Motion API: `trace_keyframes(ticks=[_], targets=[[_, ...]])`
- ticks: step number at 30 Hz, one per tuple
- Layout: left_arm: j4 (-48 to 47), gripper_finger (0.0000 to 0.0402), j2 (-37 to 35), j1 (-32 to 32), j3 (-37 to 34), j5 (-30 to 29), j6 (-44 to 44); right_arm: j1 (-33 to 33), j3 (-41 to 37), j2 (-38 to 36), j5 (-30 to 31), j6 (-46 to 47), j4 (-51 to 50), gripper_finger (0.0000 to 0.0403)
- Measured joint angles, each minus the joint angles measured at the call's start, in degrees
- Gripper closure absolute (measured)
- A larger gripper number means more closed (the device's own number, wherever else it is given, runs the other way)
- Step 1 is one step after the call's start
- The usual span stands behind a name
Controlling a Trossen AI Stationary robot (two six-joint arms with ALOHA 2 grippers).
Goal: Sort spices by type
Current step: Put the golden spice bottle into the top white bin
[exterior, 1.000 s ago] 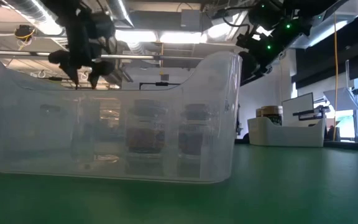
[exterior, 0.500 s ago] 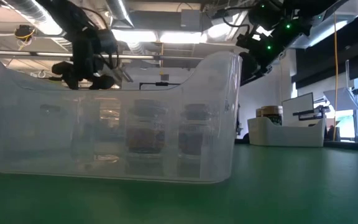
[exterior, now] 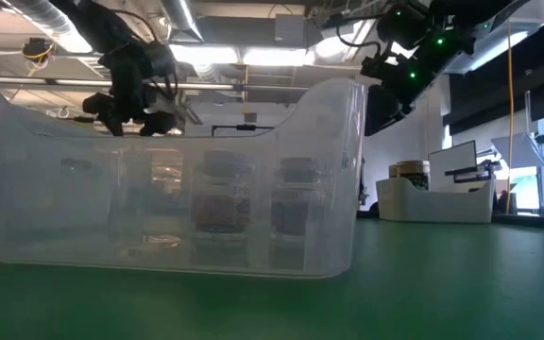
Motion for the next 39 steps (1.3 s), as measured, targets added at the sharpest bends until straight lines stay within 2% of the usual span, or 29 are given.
trace_keyframes(ticks=[7, 13, 17, 27, 39], targets=[[-2.1, 0.0111, 1.8, 0.0, 0.7, 0.3, 1.6, 0.0, 0.0, 0.0, -0.2, -0.2, -0.1, 0.0086], [-4.6, 0.0111, 4.5, -0.8, 0.9, -2.3, 5.0, 0.0, 0.0, 0.0, -2.2, -0.2, -0.2, 0.0086], [-6.6, 0.0111, 4.7, -0.8, 0.9, -0.8, 7.7, 0.0, 0.0, 0.0, -2.3, -0.2, -0.2, 0.0086], [-5.5, 0.0111, 4.7, -1.0, -0.4, -1.3, 5.8, 0.0, 0.0, 0.0, -2.5, -0.2, -0.7, 0.0086], [-5.5, 0.0111, 11.3, -3.4, -0.8, -9.5, 6.3, 0.0, 0.0, 0.0, -2.9, -0.2, -1.5, 0.0086]])
